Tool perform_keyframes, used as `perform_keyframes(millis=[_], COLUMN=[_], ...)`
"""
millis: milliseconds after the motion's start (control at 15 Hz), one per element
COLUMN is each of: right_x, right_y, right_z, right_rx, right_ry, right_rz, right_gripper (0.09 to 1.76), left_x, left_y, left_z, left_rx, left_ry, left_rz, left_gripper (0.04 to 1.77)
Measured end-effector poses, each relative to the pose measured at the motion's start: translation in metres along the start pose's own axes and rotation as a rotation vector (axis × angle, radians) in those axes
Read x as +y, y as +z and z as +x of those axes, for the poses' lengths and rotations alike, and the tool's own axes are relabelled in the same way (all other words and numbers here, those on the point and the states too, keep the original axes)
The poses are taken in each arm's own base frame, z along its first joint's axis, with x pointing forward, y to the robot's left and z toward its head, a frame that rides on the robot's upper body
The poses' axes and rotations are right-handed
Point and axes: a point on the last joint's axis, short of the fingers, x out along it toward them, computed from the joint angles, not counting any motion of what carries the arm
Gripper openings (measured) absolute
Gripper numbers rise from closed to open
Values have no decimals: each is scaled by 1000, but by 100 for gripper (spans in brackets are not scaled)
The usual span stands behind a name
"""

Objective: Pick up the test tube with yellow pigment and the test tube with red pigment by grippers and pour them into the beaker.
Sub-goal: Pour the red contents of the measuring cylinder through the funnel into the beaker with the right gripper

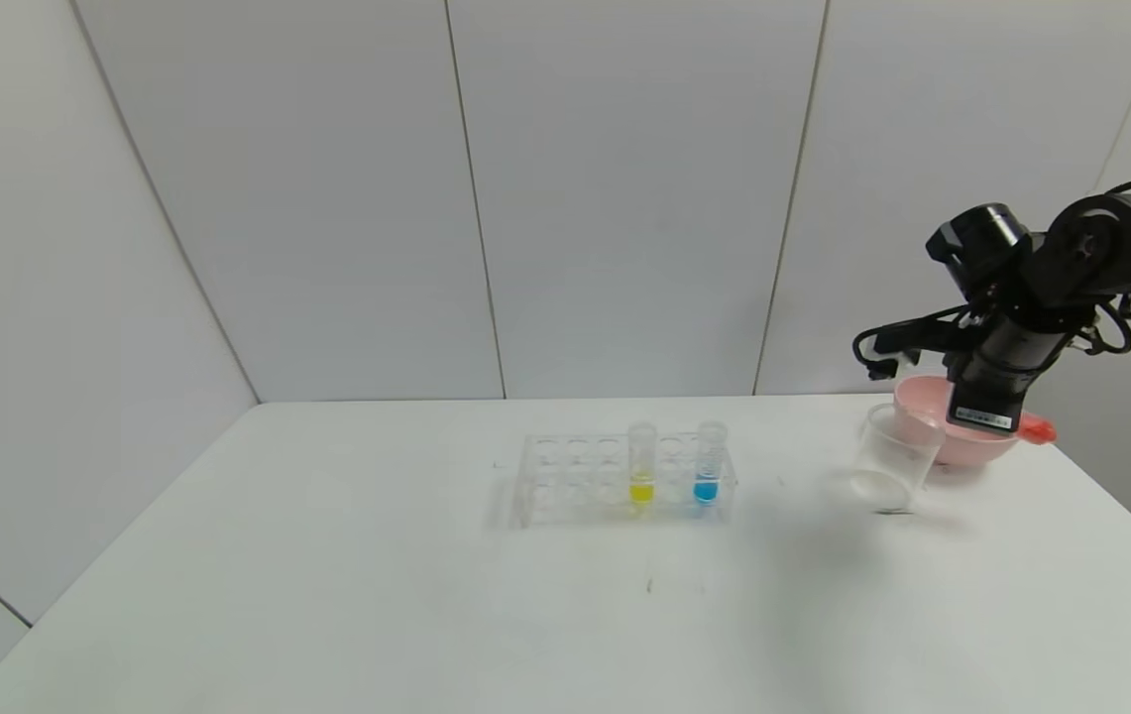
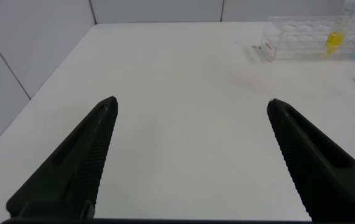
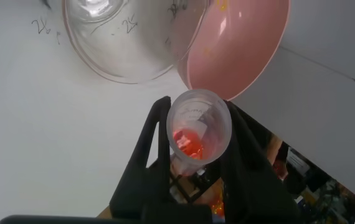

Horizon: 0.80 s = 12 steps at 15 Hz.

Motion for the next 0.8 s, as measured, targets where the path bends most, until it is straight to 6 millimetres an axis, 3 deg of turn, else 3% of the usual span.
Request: perform_keyframes(millis=[800], right_x=[8], right_y=[16], right_z=[4], right_rx=[82], right_ry=[-67], right_rz=[-81], right_gripper=[52], left_x=[0], left_y=[0], left_z=[0], left_rx=[0], left_ry=[0], left_rz=[0], left_gripper=[172])
